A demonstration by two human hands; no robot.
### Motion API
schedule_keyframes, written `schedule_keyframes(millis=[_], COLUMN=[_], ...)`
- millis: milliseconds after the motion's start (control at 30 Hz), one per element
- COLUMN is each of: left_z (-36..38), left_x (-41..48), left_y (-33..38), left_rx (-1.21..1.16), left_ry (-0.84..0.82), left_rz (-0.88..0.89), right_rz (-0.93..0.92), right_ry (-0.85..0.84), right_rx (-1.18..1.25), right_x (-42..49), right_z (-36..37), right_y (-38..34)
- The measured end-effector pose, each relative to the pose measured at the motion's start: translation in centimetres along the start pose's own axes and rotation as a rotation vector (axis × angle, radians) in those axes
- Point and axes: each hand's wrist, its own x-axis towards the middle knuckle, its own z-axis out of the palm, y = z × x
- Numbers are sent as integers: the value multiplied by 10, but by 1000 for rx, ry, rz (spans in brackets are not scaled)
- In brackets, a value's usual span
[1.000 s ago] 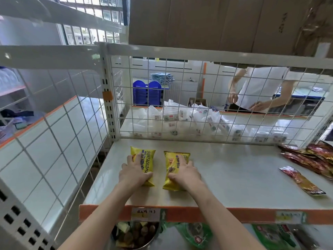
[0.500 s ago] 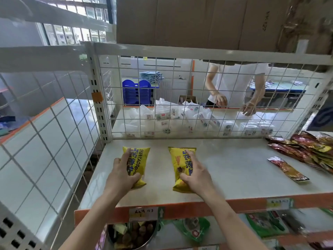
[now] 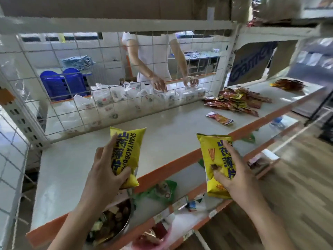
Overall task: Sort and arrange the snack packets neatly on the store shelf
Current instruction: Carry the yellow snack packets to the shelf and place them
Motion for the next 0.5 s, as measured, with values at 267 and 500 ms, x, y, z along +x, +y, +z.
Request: schedule_keyframes(millis=[267, 500], left_z=[60, 132], left_x=[-14, -30], left_y=[38, 120], left_rx=[-135, -191], left_ry=[-315, -465], left_rz=[106, 342], right_rz=[296, 522], right_ry=[251, 547], right_rx=[-95, -126], right_x=[-114, -206], right_z=[-78, -150], right_y=[30, 50])
